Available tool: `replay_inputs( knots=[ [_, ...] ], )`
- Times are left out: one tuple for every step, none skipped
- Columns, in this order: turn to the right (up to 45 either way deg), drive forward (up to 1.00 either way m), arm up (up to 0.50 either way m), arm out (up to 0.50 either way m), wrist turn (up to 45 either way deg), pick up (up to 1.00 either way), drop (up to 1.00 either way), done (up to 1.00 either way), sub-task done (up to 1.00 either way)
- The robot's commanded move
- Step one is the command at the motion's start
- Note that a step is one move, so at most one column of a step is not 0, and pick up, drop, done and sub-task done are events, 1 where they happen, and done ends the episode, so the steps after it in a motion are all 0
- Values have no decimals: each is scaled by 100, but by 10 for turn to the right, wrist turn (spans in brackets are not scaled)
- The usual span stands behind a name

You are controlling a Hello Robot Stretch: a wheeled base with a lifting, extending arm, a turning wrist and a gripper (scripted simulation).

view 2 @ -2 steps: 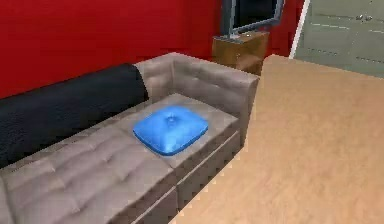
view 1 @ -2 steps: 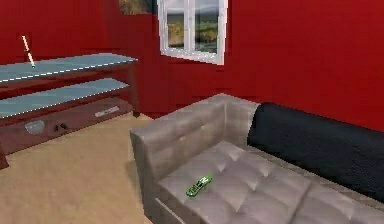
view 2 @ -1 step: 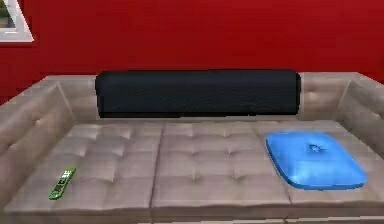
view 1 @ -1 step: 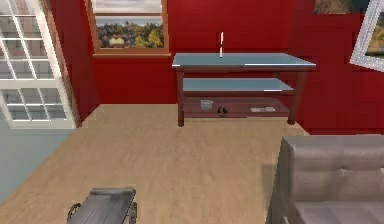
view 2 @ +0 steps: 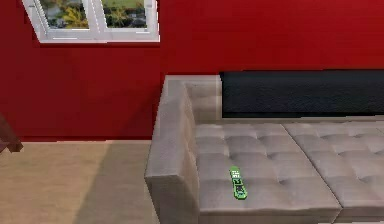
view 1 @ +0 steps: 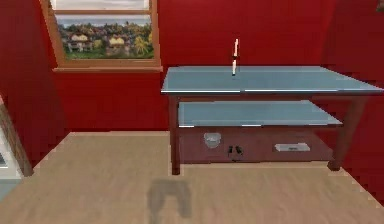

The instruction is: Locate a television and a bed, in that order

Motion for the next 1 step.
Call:
replay_inputs(
  knots=[
    [-60,0,0,0,0,0,0,0,0]
  ],
)
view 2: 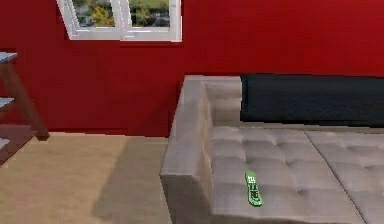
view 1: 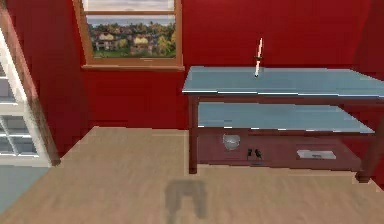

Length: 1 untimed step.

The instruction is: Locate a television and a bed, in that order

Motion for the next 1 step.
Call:
replay_inputs(
  knots=[
    [0,50,0,0,0,0,0,0,0]
  ],
)
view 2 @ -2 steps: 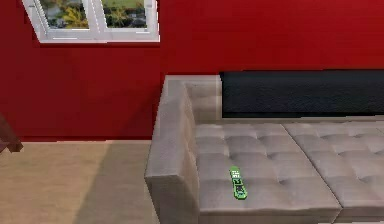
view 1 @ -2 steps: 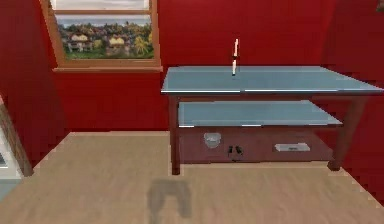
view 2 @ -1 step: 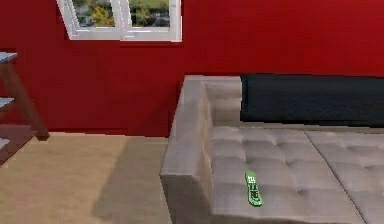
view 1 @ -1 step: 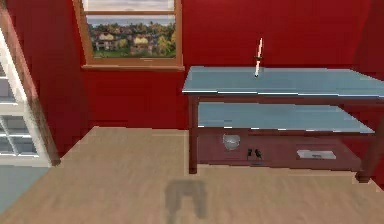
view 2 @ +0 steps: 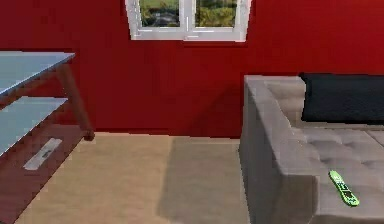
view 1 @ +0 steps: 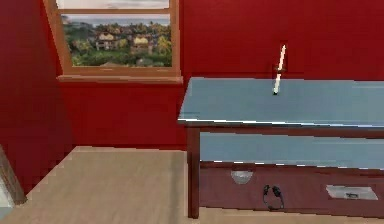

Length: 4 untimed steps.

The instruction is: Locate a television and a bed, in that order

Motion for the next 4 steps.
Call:
replay_inputs(
  knots=[
    [30,0,0,0,0,0,0,0,0],
    [0,30,0,0,0,0,0,0,0],
    [-450,0,0,0,0,0,0,0,0],
    [-420,0,0,0,0,0,0,0,0]
  ],
)
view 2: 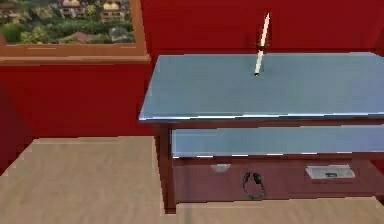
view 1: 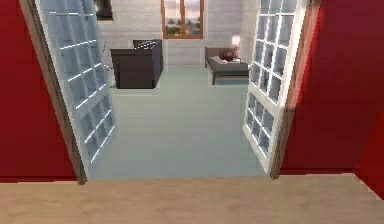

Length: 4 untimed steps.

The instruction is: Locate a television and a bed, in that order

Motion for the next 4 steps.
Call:
replay_inputs(
  knots=[
    [0,95,0,0,0,0,0,0,0],
    [-150,0,0,0,0,0,0,0,0],
    [0,100,0,0,0,0,0,0,0],
    [-30,0,0,0,0,0,0,0,0]
  ],
)
